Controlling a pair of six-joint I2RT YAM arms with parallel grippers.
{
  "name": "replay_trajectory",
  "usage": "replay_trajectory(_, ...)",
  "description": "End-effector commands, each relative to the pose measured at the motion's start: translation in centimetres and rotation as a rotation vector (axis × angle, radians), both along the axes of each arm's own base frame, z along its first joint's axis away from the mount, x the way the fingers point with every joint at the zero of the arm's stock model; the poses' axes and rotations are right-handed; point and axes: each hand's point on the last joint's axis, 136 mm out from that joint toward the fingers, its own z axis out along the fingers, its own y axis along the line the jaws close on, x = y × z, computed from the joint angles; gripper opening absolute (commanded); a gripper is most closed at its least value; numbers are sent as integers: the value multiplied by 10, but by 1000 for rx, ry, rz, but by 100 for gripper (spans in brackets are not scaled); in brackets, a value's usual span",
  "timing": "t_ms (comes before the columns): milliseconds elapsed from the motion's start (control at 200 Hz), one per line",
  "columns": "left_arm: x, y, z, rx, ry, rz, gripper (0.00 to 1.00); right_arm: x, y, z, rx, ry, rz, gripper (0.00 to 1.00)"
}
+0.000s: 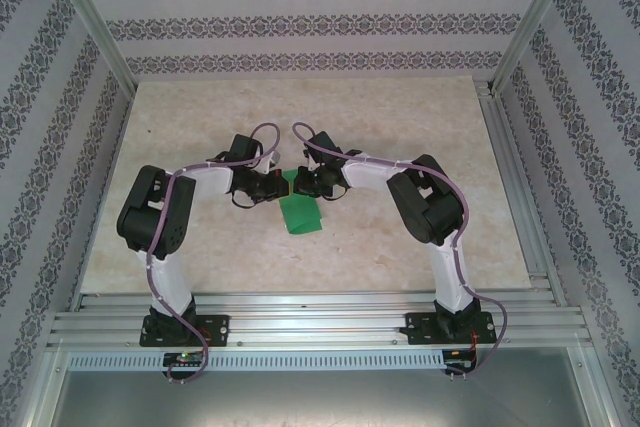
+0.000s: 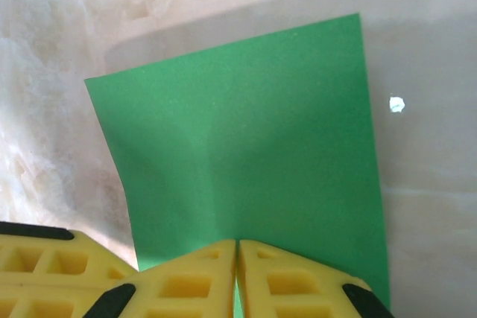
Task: Fold a paper plane with a square sheet of paper (fold left side to right side)
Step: Hold the square sheet of paper at the center of the table, then fold the square sheet of paper in half at the center of the table.
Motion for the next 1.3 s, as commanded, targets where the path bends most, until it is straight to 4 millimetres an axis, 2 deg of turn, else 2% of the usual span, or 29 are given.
replay_trajectory(0,0,1,-15,32,-3,-12,5,-28,-24,-48,-154,117,8,11)
replay_trajectory(130,-3,5,-27,65,17,-11,5,-27,-22,-45,-145,108,13,12)
replay_trajectory(235,-10,10,-38,99,35,-16,5,-21,-18,-32,-108,75,13,12)
replay_trajectory(350,-19,13,-49,122,55,-22,4,-9,-14,-5,-59,19,15,14)
replay_trajectory(505,-27,16,-58,146,69,-27,4,3,-21,45,-4,-79,4,19)
replay_trajectory(590,-30,17,-62,164,75,-33,4,-2,-26,65,21,-114,2,20)
replay_trajectory(674,-31,16,-63,171,77,-36,4,-13,-28,75,57,-120,1,18)
replay_trajectory(824,-32,15,-61,185,77,-46,4,-38,-10,77,182,-90,-2,4)
replay_trajectory(1019,-35,17,-62,210,80,-54,4,-58,20,60,183,-47,49,2)
replay_trajectory(1294,-36,18,-62,215,81,-57,4,-66,37,34,95,-46,104,1)
